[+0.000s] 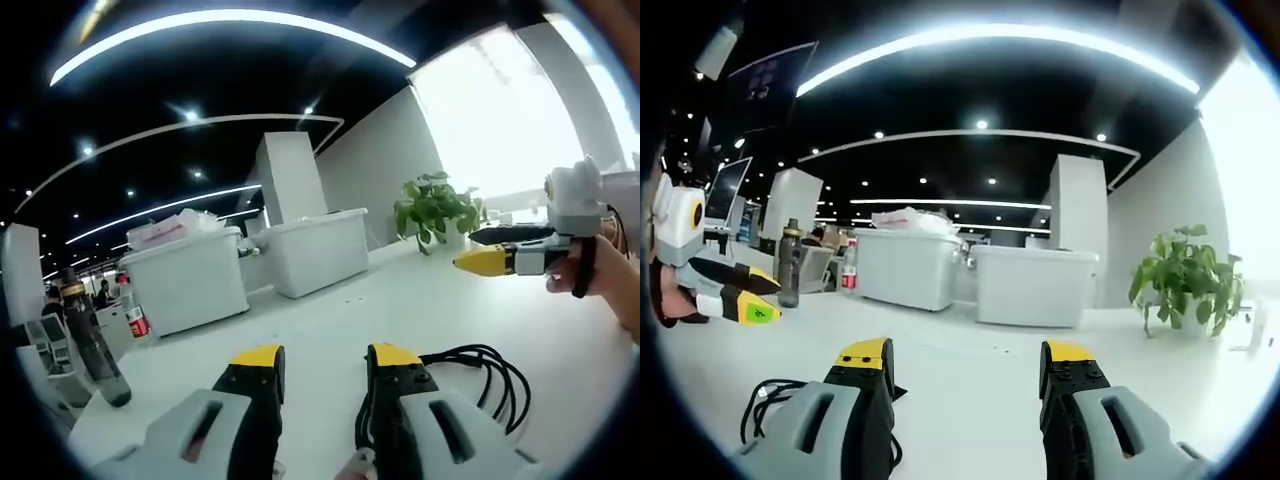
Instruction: Coil the Type-C to USB data cable on the desktop and secure it with Velcro straps.
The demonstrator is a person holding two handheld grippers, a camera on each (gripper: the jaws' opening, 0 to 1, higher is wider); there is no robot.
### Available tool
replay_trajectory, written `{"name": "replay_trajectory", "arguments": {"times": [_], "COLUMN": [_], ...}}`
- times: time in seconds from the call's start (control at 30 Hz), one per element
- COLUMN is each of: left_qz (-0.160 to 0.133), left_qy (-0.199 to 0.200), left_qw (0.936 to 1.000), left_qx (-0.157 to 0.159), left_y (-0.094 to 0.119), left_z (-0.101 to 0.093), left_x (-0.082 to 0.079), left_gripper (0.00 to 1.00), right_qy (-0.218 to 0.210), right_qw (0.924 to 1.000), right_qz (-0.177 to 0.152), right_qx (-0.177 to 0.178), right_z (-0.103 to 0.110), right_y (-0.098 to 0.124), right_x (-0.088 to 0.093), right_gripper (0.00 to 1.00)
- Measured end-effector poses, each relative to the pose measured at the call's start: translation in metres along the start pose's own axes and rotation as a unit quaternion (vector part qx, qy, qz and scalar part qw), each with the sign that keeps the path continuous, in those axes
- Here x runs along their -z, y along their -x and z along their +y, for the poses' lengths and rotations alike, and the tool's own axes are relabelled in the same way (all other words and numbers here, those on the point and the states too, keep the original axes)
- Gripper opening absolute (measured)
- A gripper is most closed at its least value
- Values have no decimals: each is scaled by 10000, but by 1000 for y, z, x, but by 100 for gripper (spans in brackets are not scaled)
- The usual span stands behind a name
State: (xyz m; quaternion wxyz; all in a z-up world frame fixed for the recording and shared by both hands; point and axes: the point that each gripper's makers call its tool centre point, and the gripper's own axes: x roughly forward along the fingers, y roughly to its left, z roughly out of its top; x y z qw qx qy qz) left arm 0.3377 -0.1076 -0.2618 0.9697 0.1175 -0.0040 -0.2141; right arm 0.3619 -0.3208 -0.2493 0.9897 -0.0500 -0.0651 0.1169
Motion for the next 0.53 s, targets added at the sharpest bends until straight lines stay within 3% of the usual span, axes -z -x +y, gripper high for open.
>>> {"name": "replay_trajectory", "arguments": {"times": [0.53], "left_qz": [14], "left_qy": [-36], "left_qw": [10000], "left_qx": [47], "left_y": [0], "left_z": [-2], "left_x": [-1], "left_gripper": [35], "right_qy": [-65], "right_qw": [9999], "right_qz": [59], "right_qx": [-52], "right_z": [3], "right_y": [-1], "right_x": [3], "right_gripper": [57]}}
